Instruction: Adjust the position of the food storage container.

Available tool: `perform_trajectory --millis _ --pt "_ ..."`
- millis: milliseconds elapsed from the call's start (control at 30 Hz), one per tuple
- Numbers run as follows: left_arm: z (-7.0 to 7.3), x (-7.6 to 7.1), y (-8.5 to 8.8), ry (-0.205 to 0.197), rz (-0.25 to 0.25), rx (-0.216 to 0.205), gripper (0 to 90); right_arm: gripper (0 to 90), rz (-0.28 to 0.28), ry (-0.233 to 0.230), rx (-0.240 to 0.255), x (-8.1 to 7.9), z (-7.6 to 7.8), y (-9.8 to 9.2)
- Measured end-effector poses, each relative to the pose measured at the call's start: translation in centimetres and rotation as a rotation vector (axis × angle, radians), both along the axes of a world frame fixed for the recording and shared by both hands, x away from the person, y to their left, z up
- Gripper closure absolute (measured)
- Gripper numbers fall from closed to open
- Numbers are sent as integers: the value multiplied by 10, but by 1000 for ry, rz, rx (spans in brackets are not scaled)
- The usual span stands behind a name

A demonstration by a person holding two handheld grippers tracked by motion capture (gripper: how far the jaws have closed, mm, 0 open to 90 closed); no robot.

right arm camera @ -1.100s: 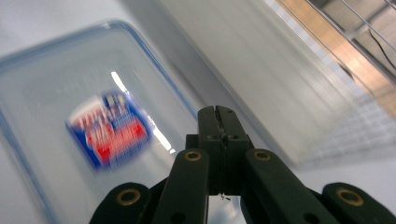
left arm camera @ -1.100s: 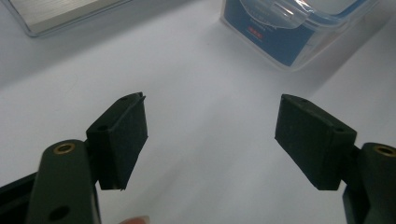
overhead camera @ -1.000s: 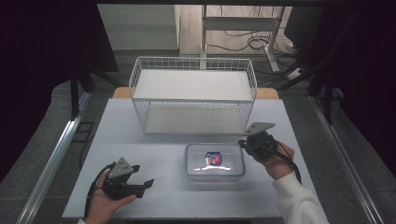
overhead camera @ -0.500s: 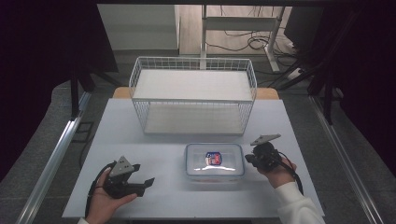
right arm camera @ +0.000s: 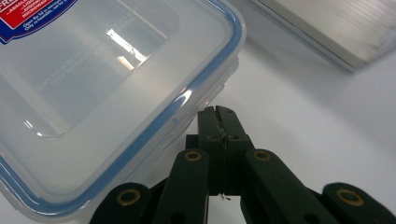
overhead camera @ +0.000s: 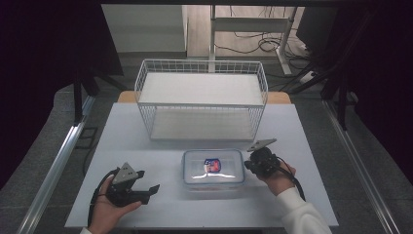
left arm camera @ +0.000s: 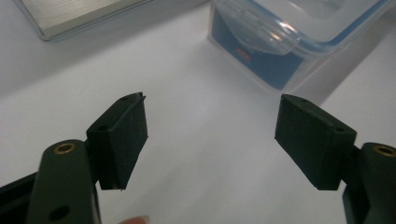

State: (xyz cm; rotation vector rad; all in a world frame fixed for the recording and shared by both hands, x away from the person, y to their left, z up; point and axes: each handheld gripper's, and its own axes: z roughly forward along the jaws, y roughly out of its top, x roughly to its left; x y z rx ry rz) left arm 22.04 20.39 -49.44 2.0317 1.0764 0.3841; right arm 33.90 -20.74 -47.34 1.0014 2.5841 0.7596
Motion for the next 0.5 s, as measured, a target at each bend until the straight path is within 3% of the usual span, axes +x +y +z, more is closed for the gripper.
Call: perform_trajectory --millis 233,500 --pt "1 1 8 -5 34 -21 249 890 54 2 5 -2 -3 25" --pt "1 1 9 -4 40 -22 248 890 84 -9 -12 -5 -7 34"
